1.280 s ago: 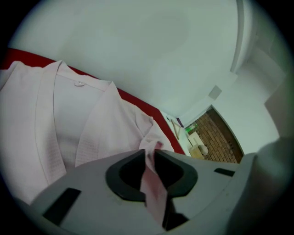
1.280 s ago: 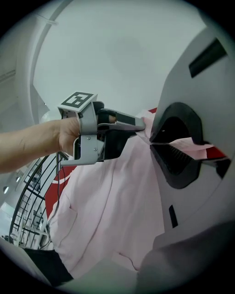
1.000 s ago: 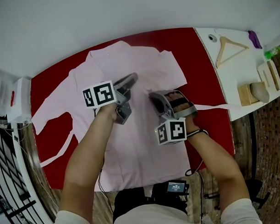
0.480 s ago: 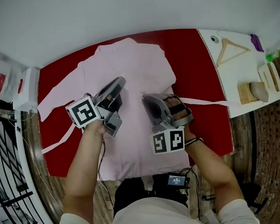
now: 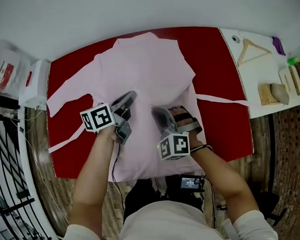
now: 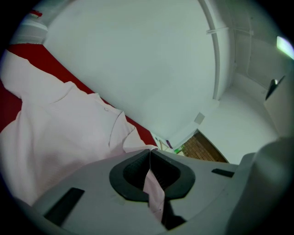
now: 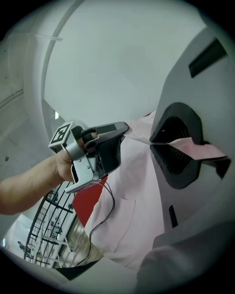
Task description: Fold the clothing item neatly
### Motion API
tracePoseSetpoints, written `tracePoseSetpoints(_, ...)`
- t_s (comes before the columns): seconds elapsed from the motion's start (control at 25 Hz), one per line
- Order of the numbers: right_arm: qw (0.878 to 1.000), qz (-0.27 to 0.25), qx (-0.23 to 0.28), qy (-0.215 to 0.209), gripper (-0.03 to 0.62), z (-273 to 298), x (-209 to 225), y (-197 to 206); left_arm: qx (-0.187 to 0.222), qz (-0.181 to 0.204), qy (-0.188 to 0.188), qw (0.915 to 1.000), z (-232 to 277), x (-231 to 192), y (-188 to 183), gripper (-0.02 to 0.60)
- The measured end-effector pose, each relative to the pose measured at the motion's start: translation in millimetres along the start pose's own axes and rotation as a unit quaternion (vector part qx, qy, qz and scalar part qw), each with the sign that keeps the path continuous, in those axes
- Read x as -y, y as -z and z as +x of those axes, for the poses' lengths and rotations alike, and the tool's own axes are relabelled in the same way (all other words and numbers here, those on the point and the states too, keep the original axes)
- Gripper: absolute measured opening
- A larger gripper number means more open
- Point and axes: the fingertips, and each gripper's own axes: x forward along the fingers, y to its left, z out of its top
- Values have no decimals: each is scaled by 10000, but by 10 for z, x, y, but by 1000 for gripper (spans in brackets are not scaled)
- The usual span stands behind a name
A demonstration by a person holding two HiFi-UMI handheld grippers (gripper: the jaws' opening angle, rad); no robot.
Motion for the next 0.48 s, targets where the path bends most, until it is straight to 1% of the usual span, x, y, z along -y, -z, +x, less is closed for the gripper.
tracePoseSetpoints(0.12, 9996, 63, -226, -159, 23, 135, -208, 48, -283, -73, -142, 9995, -2, -259, 135, 11)
tracePoseSetpoints(0.28, 9979, 19, -519, -392, 25, 307, -455, 179, -572, -355, -376, 9970, -20, -580, 319, 12)
tracePoseSetpoints(0.48, 9937, -104, -792, -780, 25, 442, -756, 316, -925, -595, -539, 9925, -147, -793, 589, 12)
